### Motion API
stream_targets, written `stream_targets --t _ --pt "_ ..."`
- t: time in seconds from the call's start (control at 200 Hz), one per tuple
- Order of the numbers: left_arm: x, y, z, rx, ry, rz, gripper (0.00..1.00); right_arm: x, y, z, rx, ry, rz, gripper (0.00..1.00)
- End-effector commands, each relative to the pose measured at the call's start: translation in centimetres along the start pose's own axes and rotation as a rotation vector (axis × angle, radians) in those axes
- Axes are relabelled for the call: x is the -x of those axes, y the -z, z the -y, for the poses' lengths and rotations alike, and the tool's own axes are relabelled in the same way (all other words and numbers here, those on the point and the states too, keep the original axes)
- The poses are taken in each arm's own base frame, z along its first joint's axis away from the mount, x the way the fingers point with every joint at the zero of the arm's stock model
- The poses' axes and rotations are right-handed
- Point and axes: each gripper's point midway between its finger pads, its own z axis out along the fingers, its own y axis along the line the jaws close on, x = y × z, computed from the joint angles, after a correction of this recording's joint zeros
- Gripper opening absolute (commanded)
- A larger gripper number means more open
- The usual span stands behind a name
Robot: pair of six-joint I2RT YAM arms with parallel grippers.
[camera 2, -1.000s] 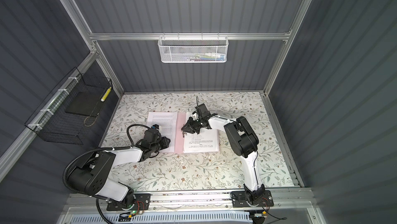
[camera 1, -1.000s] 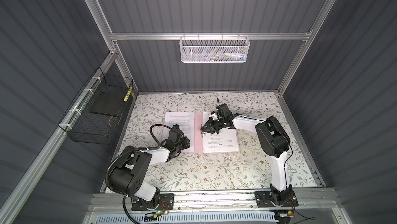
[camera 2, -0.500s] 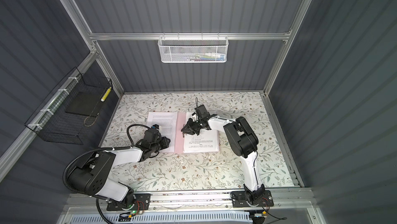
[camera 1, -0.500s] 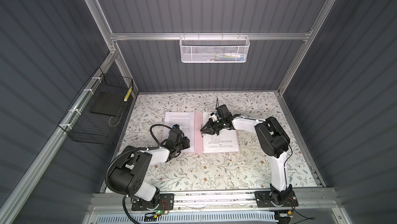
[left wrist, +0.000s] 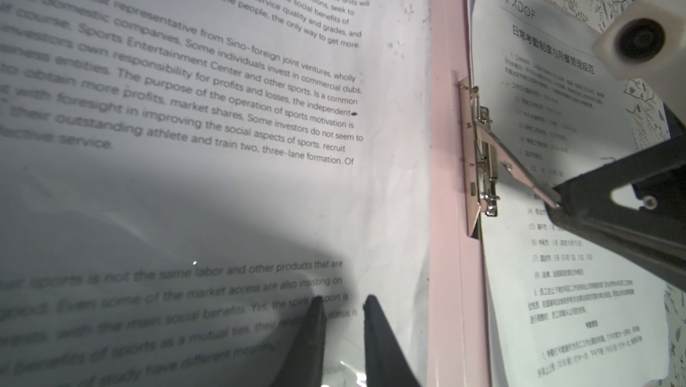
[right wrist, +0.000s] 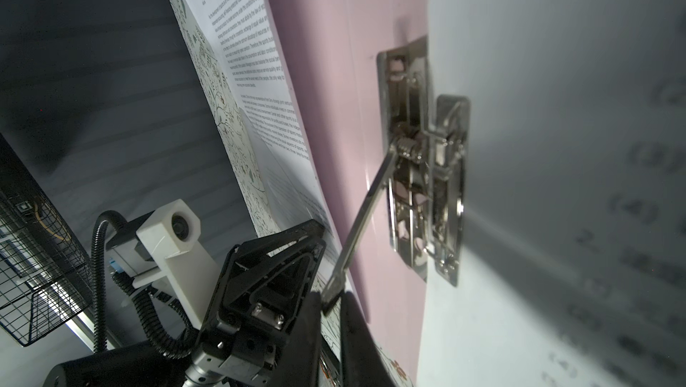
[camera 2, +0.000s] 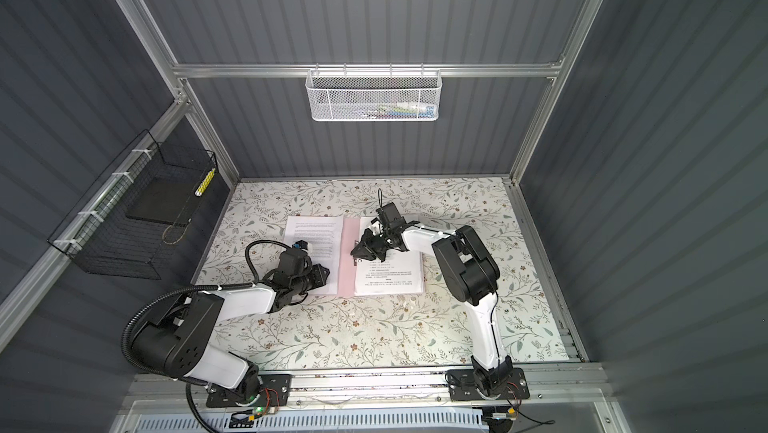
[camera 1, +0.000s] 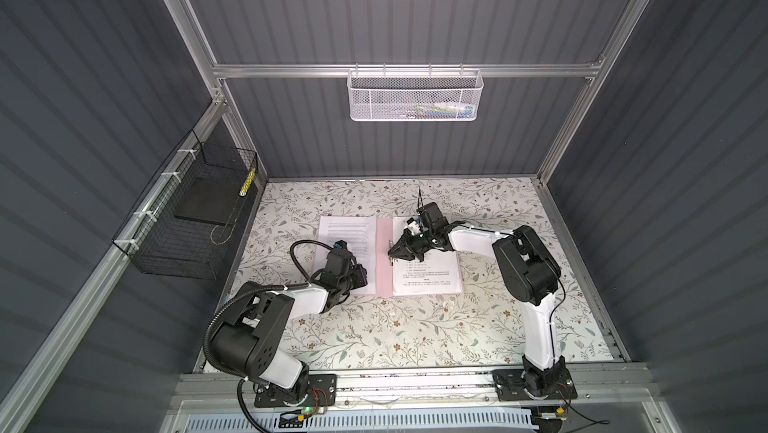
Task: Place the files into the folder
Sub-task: 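Press the metal clip lever down flat with the right gripper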
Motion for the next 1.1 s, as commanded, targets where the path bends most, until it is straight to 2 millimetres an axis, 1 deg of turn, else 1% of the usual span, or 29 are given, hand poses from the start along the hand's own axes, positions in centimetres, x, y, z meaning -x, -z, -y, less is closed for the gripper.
stream_targets --t 0.0,0.245,0.41,0.57,0.77,0.921,1.041,1.096 --pt "-1.6 -0.2 -1.1 0.040 -0.011 -0.045 0.22 -0.5 -0.7 0.8 -0.016 -0.010 -0.019 0.11" --pt "-2.0 -0.6 -1.3 0.033 -0.002 -0.050 0.22 -0.4 -1.2 1.6 -0.029 -0.031 -0.029 0.09" --pt "-2.4 -0.9 -1.6 0.032 0.007 -0.057 0.22 -0.3 -1.4 1.9 -0.044 -0.043 -0.032 0.00" --pt "-2.8 -1.2 -2.0 0.044 0.008 -0.065 0.21 -0.4 -1.3 2.5 -0.077 -0.044 -0.031 0.00" --pt "-3.6 -1.9 -3.0 0.071 0.027 -0.084 0.19 -0.6 -1.1 4.4 -0.145 -0.042 -0.043 0.00" --pt "-4.0 -2.0 -3.8 0.081 0.053 -0.060 0.19 -0.5 -0.7 6.2 -0.218 -0.019 -0.032 0.00" --pt "-4.2 -2.2 -3.7 0.074 0.057 -0.071 0.19 -0.4 -0.5 7.9 -0.298 0.006 -0.029 0.00" --pt "-4.1 -2.1 -4.0 0.087 0.063 -0.065 0.19 -0.3 -0.5 8.6 -0.326 0.022 -0.024 0.00"
